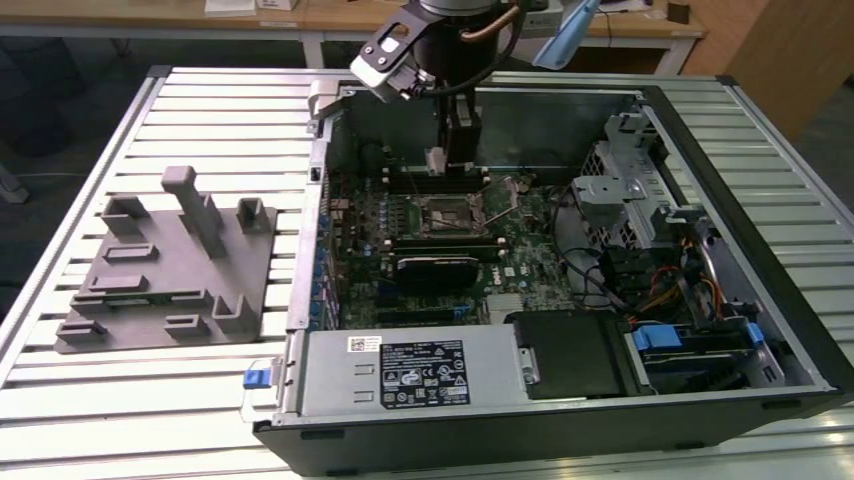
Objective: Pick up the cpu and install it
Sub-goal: 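Place the cpu into insertion slot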
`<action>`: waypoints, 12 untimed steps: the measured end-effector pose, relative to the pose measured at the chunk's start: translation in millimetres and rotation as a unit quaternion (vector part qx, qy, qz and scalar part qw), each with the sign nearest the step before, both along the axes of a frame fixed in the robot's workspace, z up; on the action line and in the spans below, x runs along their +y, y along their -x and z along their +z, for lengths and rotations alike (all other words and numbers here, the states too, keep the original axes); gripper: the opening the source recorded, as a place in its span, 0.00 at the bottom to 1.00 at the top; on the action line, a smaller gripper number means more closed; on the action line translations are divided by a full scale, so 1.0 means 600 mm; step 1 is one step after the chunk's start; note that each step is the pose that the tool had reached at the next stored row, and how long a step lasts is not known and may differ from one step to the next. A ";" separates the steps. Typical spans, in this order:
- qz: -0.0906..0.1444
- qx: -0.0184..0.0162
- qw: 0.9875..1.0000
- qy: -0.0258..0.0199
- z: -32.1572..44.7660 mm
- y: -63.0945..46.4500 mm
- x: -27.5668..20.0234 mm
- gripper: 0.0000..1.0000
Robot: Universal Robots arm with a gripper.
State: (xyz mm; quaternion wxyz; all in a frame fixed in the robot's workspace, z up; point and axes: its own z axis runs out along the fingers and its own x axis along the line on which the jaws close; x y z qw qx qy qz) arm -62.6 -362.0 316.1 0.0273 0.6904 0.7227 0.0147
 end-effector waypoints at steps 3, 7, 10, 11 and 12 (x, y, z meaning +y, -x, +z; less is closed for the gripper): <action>0.000 0.000 1.000 0.000 -0.004 0.000 0.0006 0.55; 0.000 0.000 1.000 0.000 -0.009 0.000 0.0019 0.55; 0.000 0.000 1.000 0.000 -0.012 0.000 0.0029 0.55; 0.000 0.000 1.000 0.000 -0.013 0.000 0.0032 0.55; 0.000 0.000 1.000 0.000 -0.014 0.000 0.0034 0.55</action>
